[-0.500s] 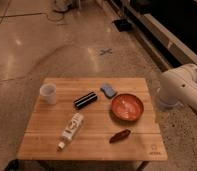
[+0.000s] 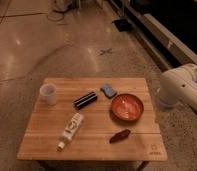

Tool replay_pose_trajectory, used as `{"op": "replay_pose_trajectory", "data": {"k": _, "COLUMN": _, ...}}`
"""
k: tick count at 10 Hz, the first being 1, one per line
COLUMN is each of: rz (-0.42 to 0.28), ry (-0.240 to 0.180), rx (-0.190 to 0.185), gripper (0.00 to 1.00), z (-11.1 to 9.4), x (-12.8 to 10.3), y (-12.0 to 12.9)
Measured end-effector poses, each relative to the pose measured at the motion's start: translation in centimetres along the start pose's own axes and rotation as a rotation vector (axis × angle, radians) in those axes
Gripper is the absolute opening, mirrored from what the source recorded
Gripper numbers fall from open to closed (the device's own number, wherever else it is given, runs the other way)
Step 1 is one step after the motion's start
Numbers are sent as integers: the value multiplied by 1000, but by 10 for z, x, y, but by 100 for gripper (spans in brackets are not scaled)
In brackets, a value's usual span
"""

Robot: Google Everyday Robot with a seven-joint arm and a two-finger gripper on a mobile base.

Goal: Place the pepper on the white sponge

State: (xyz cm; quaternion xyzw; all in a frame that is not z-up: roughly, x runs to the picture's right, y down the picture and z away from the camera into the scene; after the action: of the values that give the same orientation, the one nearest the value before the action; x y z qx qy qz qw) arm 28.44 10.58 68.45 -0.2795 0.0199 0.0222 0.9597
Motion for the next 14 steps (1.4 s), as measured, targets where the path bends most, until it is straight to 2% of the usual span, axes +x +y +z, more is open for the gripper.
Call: {"op": "replay_pose_trajectory", "data": {"k": 14, "rz": -13, "ry": -1, "rx": -1, "gripper": 65, "z": 4, "x": -1, "y": 2}}
